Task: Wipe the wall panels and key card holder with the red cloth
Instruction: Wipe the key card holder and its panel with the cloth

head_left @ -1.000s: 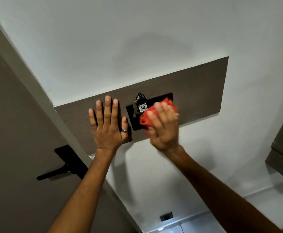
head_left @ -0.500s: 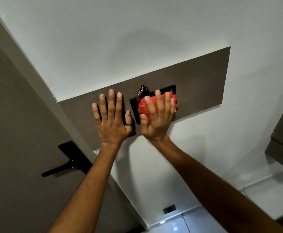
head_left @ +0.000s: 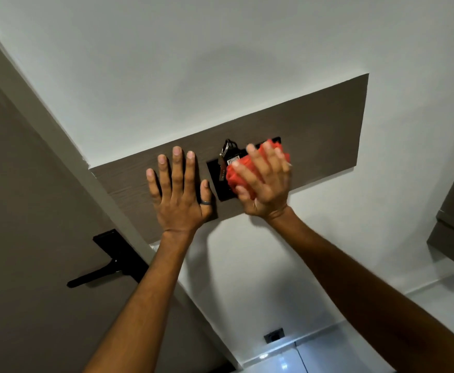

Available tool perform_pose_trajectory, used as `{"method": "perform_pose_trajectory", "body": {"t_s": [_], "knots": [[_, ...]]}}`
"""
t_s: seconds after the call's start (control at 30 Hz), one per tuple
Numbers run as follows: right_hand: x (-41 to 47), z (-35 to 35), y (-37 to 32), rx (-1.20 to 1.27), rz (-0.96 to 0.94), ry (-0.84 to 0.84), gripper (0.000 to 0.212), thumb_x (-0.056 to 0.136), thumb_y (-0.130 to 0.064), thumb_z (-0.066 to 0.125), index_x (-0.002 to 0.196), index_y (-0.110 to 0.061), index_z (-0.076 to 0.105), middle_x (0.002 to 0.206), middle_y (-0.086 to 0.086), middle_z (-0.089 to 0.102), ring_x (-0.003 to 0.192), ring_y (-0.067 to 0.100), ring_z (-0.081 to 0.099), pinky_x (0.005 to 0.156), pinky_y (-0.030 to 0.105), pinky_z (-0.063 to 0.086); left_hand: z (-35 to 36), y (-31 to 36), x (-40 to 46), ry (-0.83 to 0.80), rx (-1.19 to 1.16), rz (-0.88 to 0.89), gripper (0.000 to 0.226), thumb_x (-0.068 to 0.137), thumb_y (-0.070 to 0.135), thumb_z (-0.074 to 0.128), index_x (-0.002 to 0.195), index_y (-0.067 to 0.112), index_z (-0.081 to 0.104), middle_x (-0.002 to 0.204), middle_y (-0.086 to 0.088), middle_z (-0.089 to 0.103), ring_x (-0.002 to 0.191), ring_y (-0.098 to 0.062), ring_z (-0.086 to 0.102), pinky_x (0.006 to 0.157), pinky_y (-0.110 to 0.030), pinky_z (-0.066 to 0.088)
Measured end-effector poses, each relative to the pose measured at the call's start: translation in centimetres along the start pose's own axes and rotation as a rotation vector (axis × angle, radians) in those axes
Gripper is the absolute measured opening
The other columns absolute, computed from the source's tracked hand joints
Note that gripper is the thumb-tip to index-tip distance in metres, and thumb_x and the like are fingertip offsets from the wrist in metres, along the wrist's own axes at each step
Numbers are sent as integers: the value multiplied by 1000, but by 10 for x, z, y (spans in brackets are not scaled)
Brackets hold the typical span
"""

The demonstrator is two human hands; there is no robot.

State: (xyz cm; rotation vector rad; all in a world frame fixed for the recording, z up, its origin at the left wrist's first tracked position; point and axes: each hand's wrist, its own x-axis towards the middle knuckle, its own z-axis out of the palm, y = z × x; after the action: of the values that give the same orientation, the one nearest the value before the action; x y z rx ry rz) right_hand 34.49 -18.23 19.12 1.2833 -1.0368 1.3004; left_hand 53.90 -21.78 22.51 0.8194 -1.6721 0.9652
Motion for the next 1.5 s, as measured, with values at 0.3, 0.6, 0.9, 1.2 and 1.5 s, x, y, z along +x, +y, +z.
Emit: {"method": "perform_pose_trajectory", "body": {"t_s": [0.3, 0.6, 0.9, 1.2, 1.5], "knots": [[-11, -9, 16, 16, -34, -38, 49, 102, -45, 46, 147, -29, 57, 151, 11, 54, 148, 39, 44, 126, 53, 32, 4, -3, -2, 18, 23, -5, 63, 102, 38, 43, 159, 14, 32, 163, -12, 34, 156, -29, 16, 128, -52, 13], [5, -9, 15, 15, 115, -48, 47, 102, -42, 49, 144, -27, 62, 156, 7, 54, 152, 35, 42, 126, 54, 31, 7, -3, -5, 29, 9, 4, 64, 101, 38, 43, 160, 14, 30, 163, -13, 32, 158, -27, 9, 129, -51, 9], [16, -8, 39, 8, 182, -2, 45, 100, -38, 52, 143, -31, 63, 157, 8, 53, 151, 35, 43, 126, 53, 31, 2, -2, -1, 31, 30, 13, 62, 101, 37, 45, 156, 11, 36, 160, -14, 36, 159, -25, 5, 127, -51, 11], [24, -21, 67, -19, -13, -104, 50, 102, -44, 47, 149, -29, 57, 159, 10, 51, 153, 37, 40, 127, 55, 32, 2, -1, -1, 40, 25, 9, 61, 101, 36, 45, 156, 10, 39, 160, -16, 39, 159, -26, 8, 127, -52, 11], [16, -19, 22, -34, 219, -101, 47, 106, -43, 42, 147, -27, 60, 158, 12, 52, 152, 40, 41, 126, 59, 32, -1, 1, 1, 35, 27, 7, 61, 102, 36, 44, 156, 10, 37, 160, -15, 37, 159, -26, 5, 127, -52, 10]]}}
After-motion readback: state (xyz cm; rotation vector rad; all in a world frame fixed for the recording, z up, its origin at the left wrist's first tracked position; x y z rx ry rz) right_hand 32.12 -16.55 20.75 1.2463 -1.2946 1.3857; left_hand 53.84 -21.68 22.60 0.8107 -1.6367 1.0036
